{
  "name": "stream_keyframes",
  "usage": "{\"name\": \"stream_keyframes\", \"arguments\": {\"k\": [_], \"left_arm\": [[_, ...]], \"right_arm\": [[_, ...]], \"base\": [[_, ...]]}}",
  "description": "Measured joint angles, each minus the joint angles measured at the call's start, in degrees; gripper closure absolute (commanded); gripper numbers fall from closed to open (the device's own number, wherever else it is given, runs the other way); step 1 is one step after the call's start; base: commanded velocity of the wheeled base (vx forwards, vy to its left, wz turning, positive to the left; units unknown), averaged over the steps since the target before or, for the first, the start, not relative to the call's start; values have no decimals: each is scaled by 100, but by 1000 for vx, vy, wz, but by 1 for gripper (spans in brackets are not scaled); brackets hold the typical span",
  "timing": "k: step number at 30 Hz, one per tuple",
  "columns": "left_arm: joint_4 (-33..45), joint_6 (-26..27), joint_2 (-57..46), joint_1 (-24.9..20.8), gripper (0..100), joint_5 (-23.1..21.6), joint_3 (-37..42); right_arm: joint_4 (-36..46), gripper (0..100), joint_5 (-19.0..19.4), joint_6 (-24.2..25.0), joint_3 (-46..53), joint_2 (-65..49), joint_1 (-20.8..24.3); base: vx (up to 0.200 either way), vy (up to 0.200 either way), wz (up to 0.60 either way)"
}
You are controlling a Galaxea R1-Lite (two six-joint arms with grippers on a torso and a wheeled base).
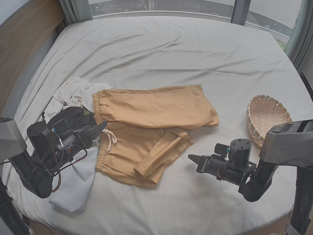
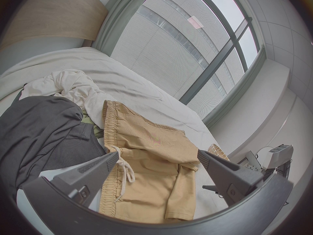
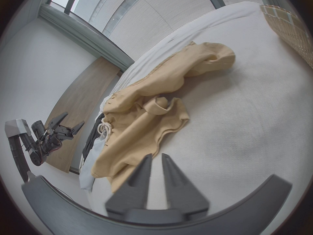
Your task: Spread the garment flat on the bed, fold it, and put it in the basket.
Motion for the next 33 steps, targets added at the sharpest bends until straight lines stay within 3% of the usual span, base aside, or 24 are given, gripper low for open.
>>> {"name": "stream_keyframes", "arguments": {"k": [16,17,33], "left_arm": [[0,-7,-5,55,0,-2,52],[-2,-7,-7,55,0,-4,52],[-7,-2,-11,66,0,5,63]], "right_arm": [[471,0,-173,46,-951,432,315],[482,100,-173,49,-997,457,322],[446,100,-195,44,-1408,779,304]], "base": [[0,0,0],[0,0,0],[0,0,0]]}}
